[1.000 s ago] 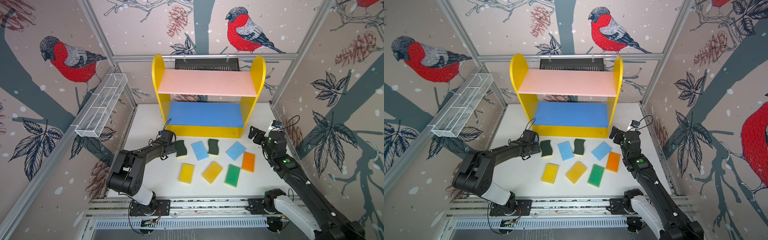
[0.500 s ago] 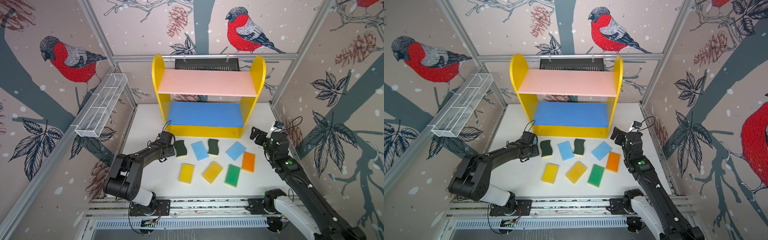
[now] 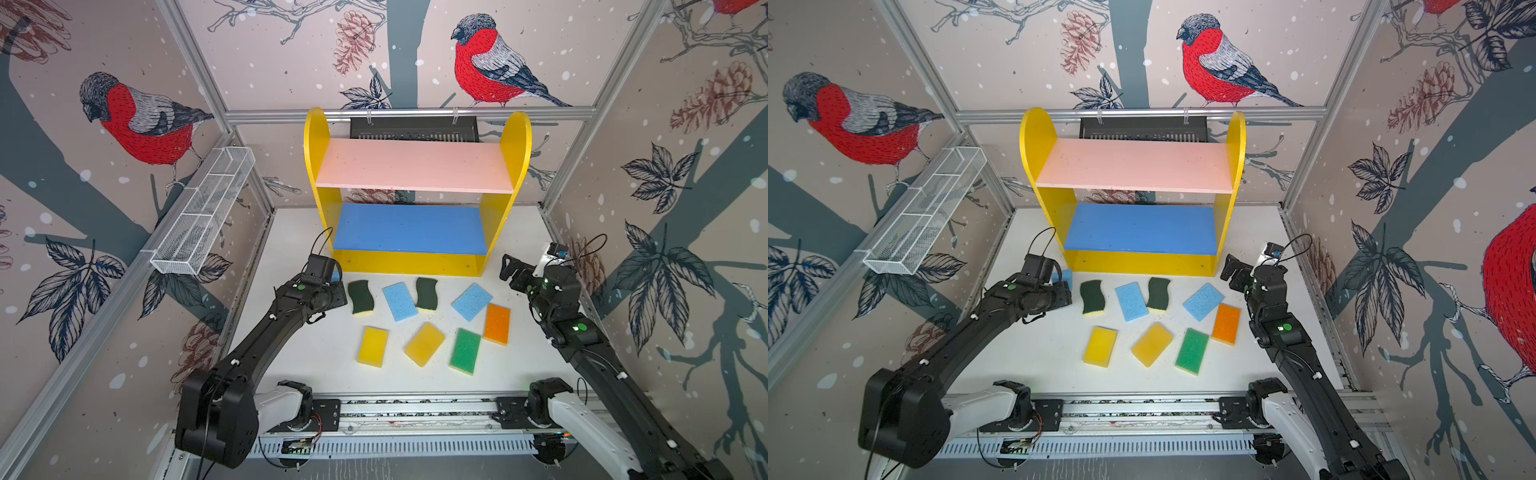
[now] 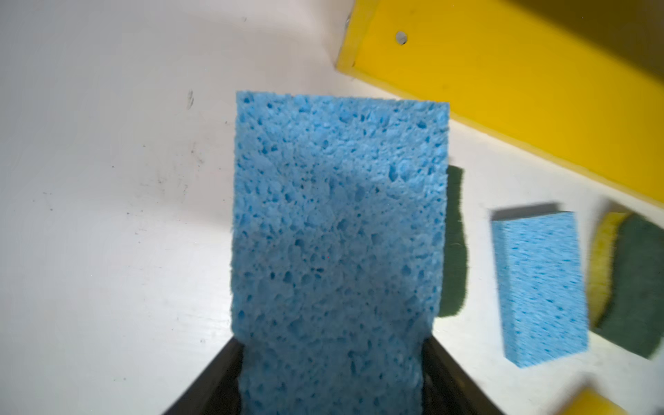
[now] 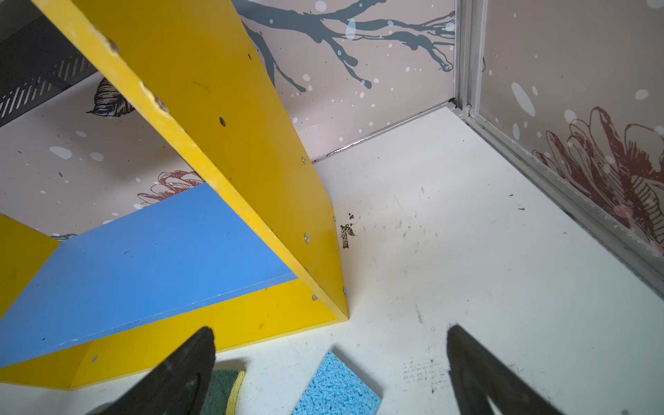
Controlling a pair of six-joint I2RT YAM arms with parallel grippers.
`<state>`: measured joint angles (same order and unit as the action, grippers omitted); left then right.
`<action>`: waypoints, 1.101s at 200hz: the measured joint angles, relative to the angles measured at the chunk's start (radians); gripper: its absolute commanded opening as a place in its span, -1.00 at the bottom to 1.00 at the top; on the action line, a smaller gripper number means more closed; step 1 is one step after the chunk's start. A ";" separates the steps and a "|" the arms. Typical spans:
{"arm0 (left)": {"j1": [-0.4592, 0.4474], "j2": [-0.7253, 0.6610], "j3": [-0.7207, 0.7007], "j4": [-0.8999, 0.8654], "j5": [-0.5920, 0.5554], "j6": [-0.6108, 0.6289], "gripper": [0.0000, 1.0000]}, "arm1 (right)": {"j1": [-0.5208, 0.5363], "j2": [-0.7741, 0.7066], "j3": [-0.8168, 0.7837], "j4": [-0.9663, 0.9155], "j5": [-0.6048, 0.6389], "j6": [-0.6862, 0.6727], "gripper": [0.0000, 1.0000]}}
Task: Arrange cleaning sponges on a shelf
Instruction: Pick up the cleaning sponge from the middle-left of the table.
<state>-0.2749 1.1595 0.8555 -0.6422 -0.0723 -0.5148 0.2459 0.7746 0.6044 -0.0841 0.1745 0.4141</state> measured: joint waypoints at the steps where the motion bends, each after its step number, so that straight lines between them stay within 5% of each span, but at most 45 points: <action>1: -0.002 -0.004 0.005 -0.005 0.001 0.000 0.37 | 0.000 0.000 0.000 0.000 -0.001 0.000 1.00; 84: -0.124 -0.079 0.368 -0.258 -0.066 0.023 0.38 | -0.001 -0.037 0.015 0.010 -0.122 -0.010 1.00; 152: -0.253 0.053 0.733 -0.402 -0.167 0.079 0.40 | 0.001 -0.020 0.089 -0.006 -0.156 -0.064 1.00; 220: -0.268 0.322 1.204 -0.488 -0.193 0.205 0.42 | 0.001 -0.034 0.146 -0.076 -0.154 -0.078 1.00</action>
<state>-0.5430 1.4818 2.0590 -1.1301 -0.2657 -0.3099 0.2470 0.7410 0.7502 -0.1600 0.0200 0.3363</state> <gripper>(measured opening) 0.709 0.999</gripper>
